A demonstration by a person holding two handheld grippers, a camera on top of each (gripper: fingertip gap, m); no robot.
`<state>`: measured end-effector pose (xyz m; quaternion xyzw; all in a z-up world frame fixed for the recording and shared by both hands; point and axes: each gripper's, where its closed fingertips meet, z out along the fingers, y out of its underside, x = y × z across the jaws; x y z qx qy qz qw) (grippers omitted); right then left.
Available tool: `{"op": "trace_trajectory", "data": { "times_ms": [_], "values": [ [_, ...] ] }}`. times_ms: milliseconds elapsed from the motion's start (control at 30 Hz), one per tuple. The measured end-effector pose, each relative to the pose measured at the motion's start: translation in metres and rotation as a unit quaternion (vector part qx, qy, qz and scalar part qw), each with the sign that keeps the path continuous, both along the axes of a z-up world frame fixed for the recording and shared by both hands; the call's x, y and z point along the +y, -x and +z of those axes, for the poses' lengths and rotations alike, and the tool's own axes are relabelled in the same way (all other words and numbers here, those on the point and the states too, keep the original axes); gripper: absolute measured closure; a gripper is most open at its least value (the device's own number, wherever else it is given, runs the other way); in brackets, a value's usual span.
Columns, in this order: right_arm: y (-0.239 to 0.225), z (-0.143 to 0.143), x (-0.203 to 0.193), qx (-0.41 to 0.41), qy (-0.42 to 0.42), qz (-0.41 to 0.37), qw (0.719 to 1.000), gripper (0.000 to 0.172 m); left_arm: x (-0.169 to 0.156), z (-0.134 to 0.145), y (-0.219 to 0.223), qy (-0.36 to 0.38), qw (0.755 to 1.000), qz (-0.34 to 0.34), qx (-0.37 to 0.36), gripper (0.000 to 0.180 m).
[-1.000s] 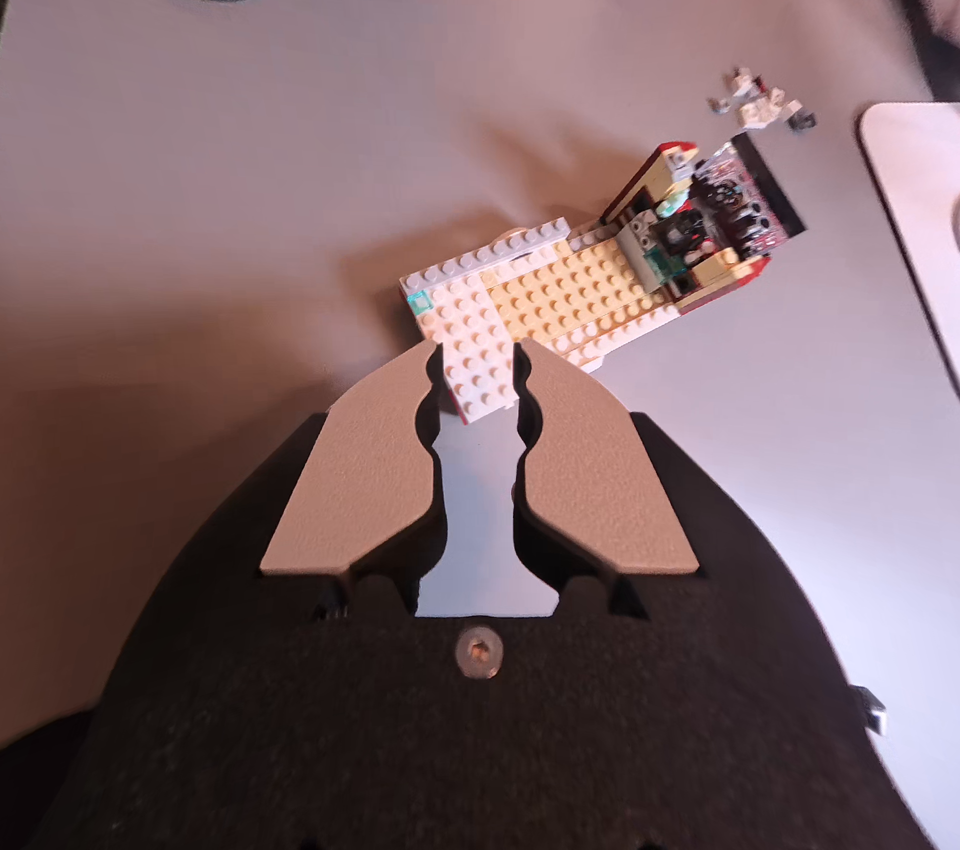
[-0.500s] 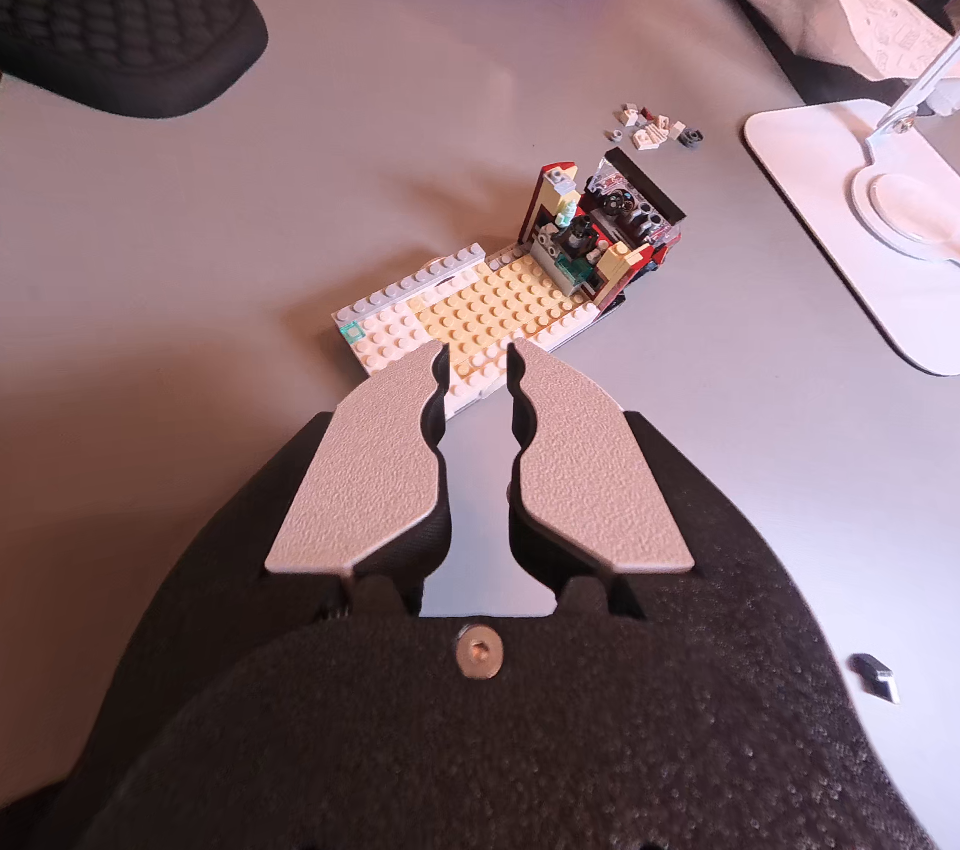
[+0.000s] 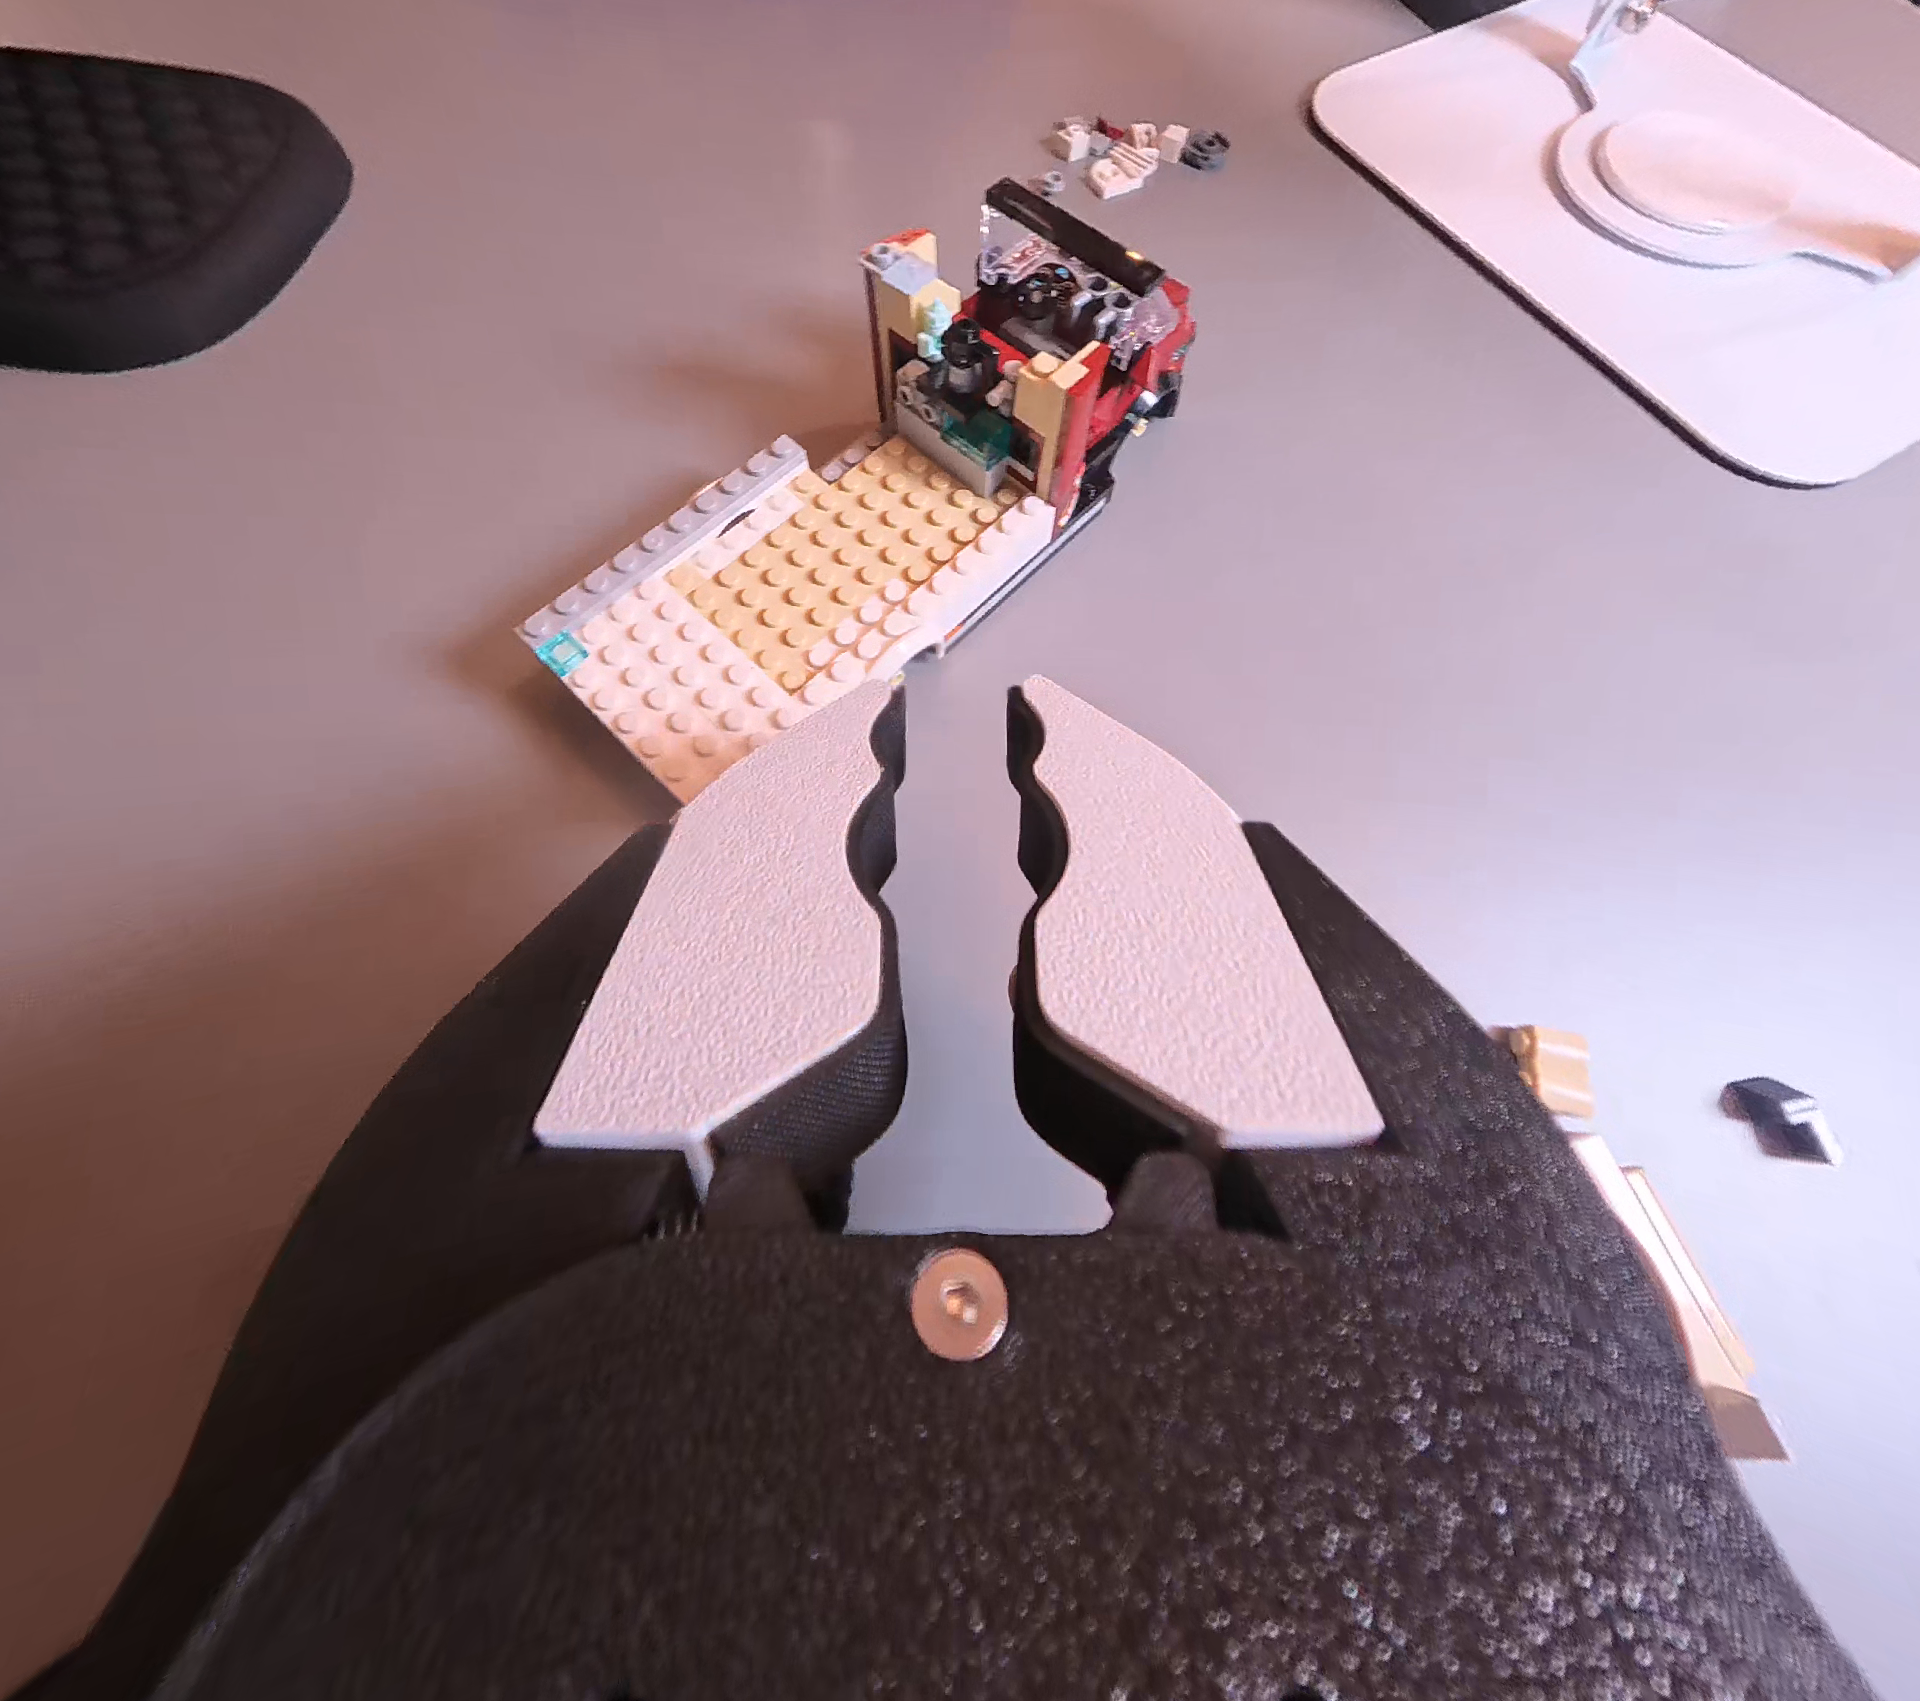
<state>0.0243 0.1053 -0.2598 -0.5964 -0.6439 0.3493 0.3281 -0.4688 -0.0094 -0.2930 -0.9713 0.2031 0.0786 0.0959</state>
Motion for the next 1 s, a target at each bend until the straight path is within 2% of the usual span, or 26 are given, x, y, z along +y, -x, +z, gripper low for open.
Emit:
{"op": "trace_trajectory", "data": {
  "times_ms": [67, 133, 200, 267, 333, 400, 467, 533, 600, 667, 767, 833, 933, 1000],
  "values": [
    [0.001, 0.0, 0.004, 0.003, 0.003, -0.011, 1.0, 0.153, 0.004, 0.012, 0.025, -0.034, 0.998, 0.026, 0.053, 0.165],
    [0.002, 0.0, 0.006, 0.003, 0.007, -0.018, 1.0, 0.153, 0.007, 0.027, 0.035, -0.071, 0.994, 0.038, 0.075, 0.155],
    [0.004, -0.001, 0.007, 0.003, 0.009, -0.023, 1.0, 0.153, 0.006, 0.038, 0.016, -0.099, 0.994, 0.022, 0.034, 0.154],
    [0.006, 0.0, 0.008, 0.004, 0.011, -0.026, 1.0, 0.153, 0.0, 0.046, -0.023, -0.111, 0.993, -0.015, -0.047, 0.154],
    [0.007, 0.0, 0.008, 0.007, 0.014, -0.027, 1.0, 0.153, -0.016, 0.047, -0.065, -0.095, 0.987, -0.052, -0.122, 0.151],
    [0.009, 0.001, 0.007, 0.009, 0.014, -0.027, 0.999, 0.153, -0.037, 0.036, -0.095, -0.05, 0.984, -0.082, -0.147, 0.145],
    [0.01, 0.0, 0.006, 0.009, 0.013, -0.025, 1.0, 0.153, -0.05, 0.019, -0.104, -0.015, 0.989, -0.101, -0.108, 0.14],
    [0.011, 0.0, 0.006, 0.009, 0.012, -0.022, 1.0, 0.153, -0.057, 0.003, -0.099, 0.013, 0.993, -0.107, -0.045, 0.151],
    [0.011, 0.001, 0.005, 0.009, 0.009, -0.02, 1.0, 0.153, -0.06, -0.003, -0.098, 0.025, 0.994, -0.103, -0.027, 0.152],
    [0.009, 0.003, 0.005, 0.011, 0.004, -0.019, 1.0, 0.154, -0.07, 0.005, -0.107, 0.045, 0.993, -0.099, -0.05, 0.154],
    [0.005, 0.008, 0.007, 0.021, 0.004, -0.026, 0.999, 0.154, -0.087, 0.041, -0.147, 0.023, 0.982, -0.142, -0.122, 0.154],
    [0.004, 0.01, 0.009, 0.03, 0.012, -0.028, 0.999, 0.154, -0.084, 0.046, -0.137, 0.01, 0.987, -0.127, -0.1, 0.154],
    [0.005, 0.011, 0.008, 0.035, 0.021, -0.023, 0.999, 0.154, -0.066, 0.036, -0.078, -0.013, 0.999, -0.023, -0.021, 0.153],
    [0.003, 0.011, 0.007, 0.031, 0.013, -0.022, 0.999, 0.154, -0.07, 0.037, -0.099, -0.01, 0.997, -0.061, -0.042, 0.154]
  ]
}}
